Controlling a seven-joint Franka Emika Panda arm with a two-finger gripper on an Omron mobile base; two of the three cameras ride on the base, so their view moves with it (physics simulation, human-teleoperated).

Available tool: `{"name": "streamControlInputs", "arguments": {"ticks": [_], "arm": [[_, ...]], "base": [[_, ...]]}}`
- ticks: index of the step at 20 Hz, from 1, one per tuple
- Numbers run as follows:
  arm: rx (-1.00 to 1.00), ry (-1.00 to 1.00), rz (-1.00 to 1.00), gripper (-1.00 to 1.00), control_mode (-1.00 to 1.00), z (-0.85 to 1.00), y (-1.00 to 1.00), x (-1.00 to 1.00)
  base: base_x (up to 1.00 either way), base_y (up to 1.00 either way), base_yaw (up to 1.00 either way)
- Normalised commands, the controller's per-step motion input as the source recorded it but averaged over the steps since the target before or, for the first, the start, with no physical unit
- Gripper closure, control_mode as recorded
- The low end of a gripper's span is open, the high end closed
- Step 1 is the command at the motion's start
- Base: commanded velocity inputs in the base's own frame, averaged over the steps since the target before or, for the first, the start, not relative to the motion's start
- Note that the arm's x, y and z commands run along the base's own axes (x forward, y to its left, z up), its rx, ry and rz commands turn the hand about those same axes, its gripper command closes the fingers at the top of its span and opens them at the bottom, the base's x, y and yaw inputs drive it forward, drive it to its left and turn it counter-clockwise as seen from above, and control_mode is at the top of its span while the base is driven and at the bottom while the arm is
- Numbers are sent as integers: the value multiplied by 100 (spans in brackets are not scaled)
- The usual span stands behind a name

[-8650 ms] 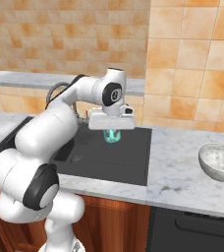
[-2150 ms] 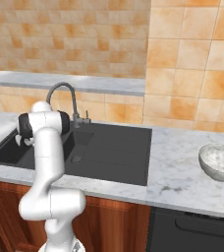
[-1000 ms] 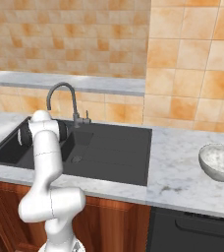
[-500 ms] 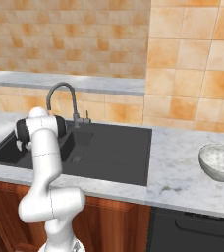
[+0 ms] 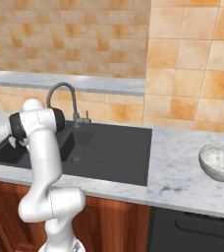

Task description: Pick the mug and place it in the sink. Pick the bowl and place it in the open cabinet and then close the cabinet.

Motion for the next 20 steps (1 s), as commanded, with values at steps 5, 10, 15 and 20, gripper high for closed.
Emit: {"name": "streamControlInputs", "arguments": {"ticks": [5,10,15,20], "arm": [[1,0,0,-100,-100,99,-23,-38],[0,9,14,-100,-100,100,-24,-24],[0,7,22,-100,-100,98,-43,-35],[-4,-6,21,-100,-100,85,-30,-63]], "base": [[0,0,0],[0,0,0],[0,0,0],[0,0,0]]}}
